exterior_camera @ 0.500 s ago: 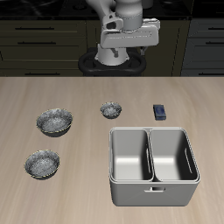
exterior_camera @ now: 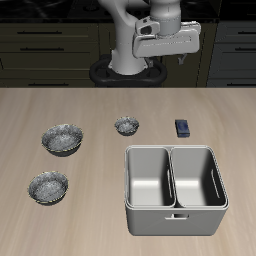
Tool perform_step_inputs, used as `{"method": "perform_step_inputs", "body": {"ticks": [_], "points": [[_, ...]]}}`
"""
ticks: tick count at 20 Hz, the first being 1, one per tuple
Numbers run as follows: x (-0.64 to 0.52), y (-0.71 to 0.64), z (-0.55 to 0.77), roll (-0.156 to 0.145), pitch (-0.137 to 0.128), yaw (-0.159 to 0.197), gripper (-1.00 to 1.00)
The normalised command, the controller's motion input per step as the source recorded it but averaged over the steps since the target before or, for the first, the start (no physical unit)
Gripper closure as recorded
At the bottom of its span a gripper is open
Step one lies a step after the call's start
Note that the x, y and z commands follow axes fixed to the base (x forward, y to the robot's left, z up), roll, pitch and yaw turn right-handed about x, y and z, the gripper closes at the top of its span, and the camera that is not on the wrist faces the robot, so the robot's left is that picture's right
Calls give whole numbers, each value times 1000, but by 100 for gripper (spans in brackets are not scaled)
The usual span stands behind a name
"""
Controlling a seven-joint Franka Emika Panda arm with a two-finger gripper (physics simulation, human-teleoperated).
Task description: Place the cream cheese in the largest bowl
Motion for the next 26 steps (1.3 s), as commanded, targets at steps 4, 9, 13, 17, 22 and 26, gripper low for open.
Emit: {"method": "perform_step_inputs", "body": {"ticks": [4, 9, 13, 17, 22, 26], "points": [[128, 445, -155, -56, -52, 29, -100], [136, 388, -159, -34, -11, 13, -100], [101, 211, -107, -26, 30, -8, -100], [56, 202, -53, -44, -38, 2, -100], [-5, 164, -47, -52, -39, 19, -100], [47, 219, -126, 0, 6, 13, -100]]}}
